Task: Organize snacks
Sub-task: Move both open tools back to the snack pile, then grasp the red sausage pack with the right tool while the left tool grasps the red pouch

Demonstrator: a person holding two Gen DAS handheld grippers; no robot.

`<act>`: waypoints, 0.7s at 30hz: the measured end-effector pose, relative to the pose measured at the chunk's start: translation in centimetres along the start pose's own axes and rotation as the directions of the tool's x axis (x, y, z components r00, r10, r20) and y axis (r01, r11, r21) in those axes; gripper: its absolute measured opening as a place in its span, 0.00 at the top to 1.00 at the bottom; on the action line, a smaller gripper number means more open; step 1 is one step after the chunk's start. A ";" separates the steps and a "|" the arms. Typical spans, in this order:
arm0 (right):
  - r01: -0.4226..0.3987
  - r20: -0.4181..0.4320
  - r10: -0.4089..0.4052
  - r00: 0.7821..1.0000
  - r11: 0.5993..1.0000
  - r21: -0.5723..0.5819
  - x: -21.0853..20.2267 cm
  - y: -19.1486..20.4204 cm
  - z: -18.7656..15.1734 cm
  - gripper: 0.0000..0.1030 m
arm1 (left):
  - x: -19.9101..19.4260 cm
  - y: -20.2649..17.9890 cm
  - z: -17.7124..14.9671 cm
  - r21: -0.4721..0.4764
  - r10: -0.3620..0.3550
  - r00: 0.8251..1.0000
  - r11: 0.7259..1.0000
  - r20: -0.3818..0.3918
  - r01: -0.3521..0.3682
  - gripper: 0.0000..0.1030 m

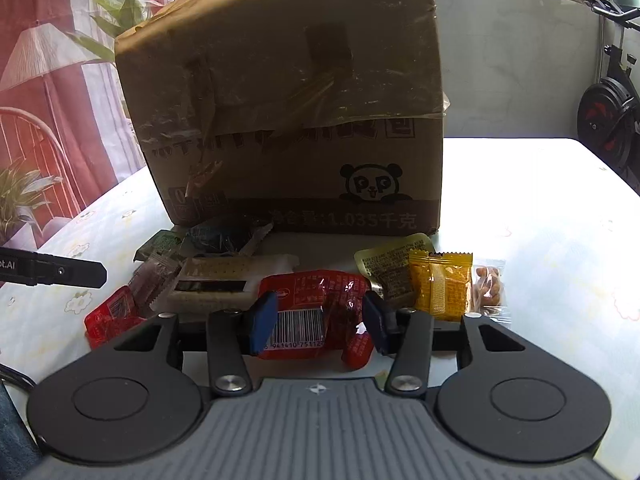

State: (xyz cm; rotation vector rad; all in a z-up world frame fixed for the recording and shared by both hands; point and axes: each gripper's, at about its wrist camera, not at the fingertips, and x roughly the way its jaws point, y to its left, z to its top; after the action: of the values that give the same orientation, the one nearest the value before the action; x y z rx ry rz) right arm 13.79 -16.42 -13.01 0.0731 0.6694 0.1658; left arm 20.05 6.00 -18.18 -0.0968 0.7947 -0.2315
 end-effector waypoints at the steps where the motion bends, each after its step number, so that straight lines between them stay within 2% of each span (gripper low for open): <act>1: 0.008 -0.010 -0.008 1.000 1.000 -0.010 0.3 0.1 0.0 0.51 | -0.1 -0.1 -0.1 0.000 -0.002 1.000 1.000 -0.004 0.002 0.33; 6: 0.027 -0.011 -0.027 1.000 1.000 0.007 1.2 -0.4 -0.3 0.47 | -0.9 0.4 -1.4 -0.035 -0.043 0.999 0.999 -0.025 0.042 0.32; 10: 0.029 -0.008 -0.029 1.000 1.000 0.001 1.2 -0.4 -0.4 0.47 | -0.5 -0.1 -2.1 -0.032 -0.032 0.998 0.999 -0.059 0.030 0.32; 12: 0.022 -0.004 -0.022 1.000 1.000 0.007 1.1 -0.5 -0.4 0.48 | -0.2 -0.4 -2.6 -0.030 -0.028 0.997 0.999 -0.077 0.025 0.32; 16: -0.003 0.014 0.002 1.000 0.999 0.048 0.6 -1.2 -0.6 0.57 | 0.0 -0.9 -2.9 -0.021 -0.022 0.995 1.000 -0.101 0.020 0.32; 21: -0.023 0.018 0.022 1.000 0.998 0.060 0.5 -1.3 -0.5 0.60 | -0.1 -2.0 -3.0 0.002 -0.027 0.994 1.000 -0.109 0.027 0.32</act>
State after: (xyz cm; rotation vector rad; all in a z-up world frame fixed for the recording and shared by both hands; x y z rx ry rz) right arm 14.05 -17.59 -13.88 0.1396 0.6566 0.1668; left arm 17.50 4.05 -19.85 -0.0925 0.9019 -0.2655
